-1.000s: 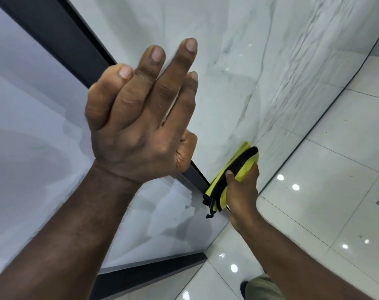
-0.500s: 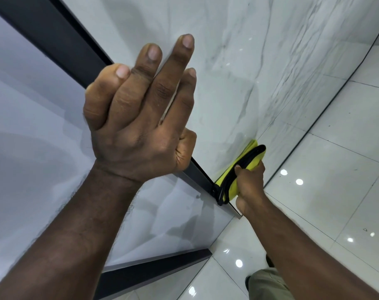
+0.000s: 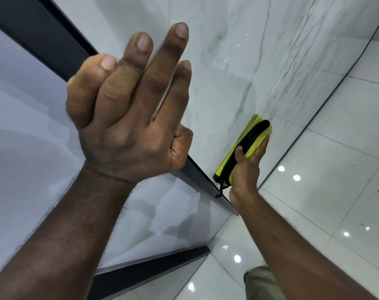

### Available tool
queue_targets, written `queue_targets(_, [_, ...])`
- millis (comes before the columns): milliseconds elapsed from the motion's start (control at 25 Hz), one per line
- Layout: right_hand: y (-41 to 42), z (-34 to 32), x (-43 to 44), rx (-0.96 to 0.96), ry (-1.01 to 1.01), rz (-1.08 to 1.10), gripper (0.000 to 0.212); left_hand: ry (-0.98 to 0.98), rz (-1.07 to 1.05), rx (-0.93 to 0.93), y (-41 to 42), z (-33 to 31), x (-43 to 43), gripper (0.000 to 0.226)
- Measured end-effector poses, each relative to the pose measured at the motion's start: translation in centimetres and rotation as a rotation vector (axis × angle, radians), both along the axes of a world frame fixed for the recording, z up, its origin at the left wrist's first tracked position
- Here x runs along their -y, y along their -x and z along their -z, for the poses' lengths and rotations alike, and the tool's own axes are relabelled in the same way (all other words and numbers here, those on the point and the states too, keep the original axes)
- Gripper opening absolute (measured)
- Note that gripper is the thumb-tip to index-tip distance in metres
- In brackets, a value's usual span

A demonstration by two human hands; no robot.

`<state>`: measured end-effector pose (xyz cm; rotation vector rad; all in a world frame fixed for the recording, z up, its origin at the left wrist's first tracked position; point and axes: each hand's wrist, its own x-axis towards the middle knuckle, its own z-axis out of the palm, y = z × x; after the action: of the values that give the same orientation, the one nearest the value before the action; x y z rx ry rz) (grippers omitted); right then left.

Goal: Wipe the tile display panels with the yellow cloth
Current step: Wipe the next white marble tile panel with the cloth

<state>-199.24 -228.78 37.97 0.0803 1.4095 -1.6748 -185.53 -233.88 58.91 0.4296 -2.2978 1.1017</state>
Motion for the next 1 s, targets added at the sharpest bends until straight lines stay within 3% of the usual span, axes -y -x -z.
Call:
queue_targets(120, [0.1, -0.1, 0.4, 0.170, -0.026, 0.072, 0.069, -0.010, 0.006, -0.022, -0.2, 0.1, 0.0, 0.049])
queue_targets(240, [-0.7, -3.0, 0.3, -0.105, 0.192, 0.089, 0.063, 0.033, 0.010, -0.016, -0.3, 0.2, 0.3, 0.049])
queue_targets(280, [-0.8, -3.5, 0.5, -0.171, 0.179, 0.109, 0.062, 0.042, 0.021, -0.025, -0.2, 0.2, 0.3, 0.049])
queue_targets(400, [-0.3, -4.3, 1.3, -0.014, 0.081, 0.117, 0.064, 0.132, 0.021, -0.050, 0.2, 0.4, 0.3, 0.047])
queue_targets(560, [0.5, -7.3, 0.9, -0.306, 0.214, 0.113, 0.067, 0.247, -0.014, -0.059, 1.1, -0.5, 0.1, 0.047])
queue_targets(680, [1.6, -9.1, 1.3, -0.157, 0.184, 0.103, 0.069, 0.239, -0.092, -0.030, 1.0, -1.0, -1.0, 0.049])
queue_targets(840, [2.3, -12.1, 0.6, -0.617, 0.274, 0.061, 0.070, 0.153, -0.164, 0.035, 1.2, -2.9, -2.8, 0.044])
queue_targets(960, [3.7, -14.8, 1.3, -0.480, 0.214, 0.107, 0.067, 0.129, -0.270, 0.018, 2.3, -6.9, -3.8, 0.046])
queue_targets(1000, [3.4, -16.1, 1.0, -0.553, 0.245, 0.108, 0.067, 0.143, -0.295, -0.003, 2.8, -8.4, -3.8, 0.047])
